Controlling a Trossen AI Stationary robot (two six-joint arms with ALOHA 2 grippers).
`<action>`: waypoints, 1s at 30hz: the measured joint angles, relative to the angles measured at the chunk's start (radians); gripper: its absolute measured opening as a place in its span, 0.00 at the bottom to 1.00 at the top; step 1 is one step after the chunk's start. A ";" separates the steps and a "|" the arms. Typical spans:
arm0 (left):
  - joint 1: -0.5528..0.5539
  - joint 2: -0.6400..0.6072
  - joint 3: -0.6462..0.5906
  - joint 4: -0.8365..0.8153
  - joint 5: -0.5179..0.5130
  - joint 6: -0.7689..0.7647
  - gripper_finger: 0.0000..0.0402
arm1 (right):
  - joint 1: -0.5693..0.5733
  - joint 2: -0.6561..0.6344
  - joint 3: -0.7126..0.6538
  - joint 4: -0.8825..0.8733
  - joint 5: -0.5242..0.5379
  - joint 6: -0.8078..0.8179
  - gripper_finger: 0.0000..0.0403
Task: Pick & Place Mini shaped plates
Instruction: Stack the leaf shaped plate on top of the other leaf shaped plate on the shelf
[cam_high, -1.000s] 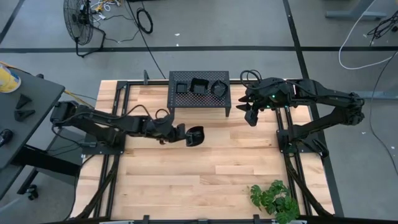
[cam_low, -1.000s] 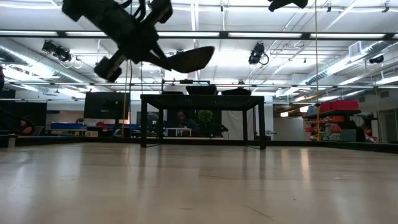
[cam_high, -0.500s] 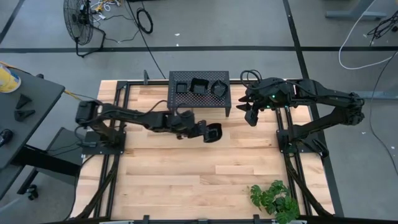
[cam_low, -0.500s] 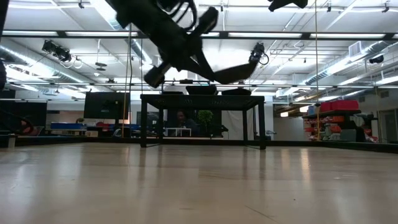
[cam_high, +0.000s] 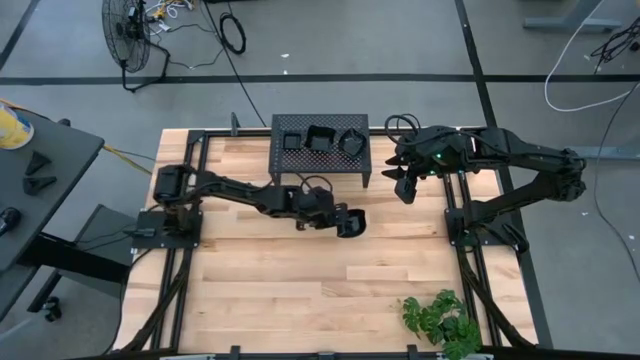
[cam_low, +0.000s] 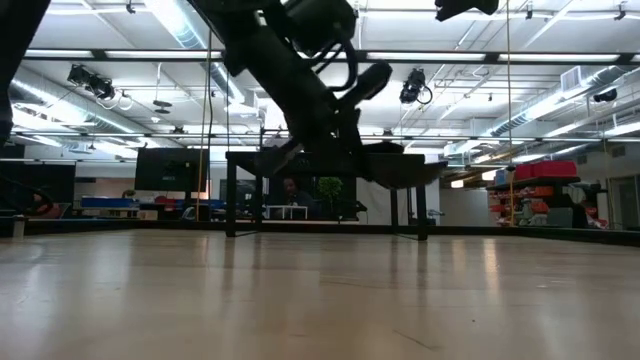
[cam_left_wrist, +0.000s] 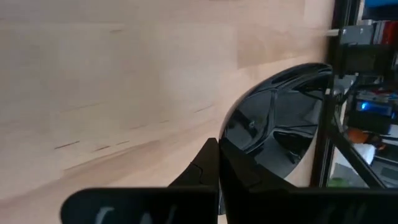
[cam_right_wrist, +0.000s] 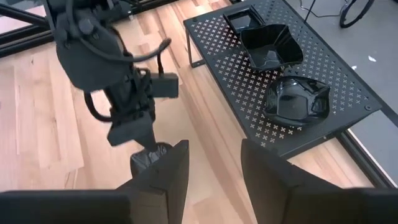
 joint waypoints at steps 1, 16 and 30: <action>0.000 0.013 0.007 0.009 0.000 -0.003 0.00 | 0.000 0.000 0.000 0.000 0.000 0.000 0.37; 0.006 0.114 0.006 -0.030 0.013 -0.026 0.01 | 0.000 0.000 0.000 -0.008 0.000 -0.021 0.37; 0.003 0.113 0.005 -0.028 0.014 -0.022 0.11 | 0.000 0.000 0.000 -0.006 0.000 -0.022 0.37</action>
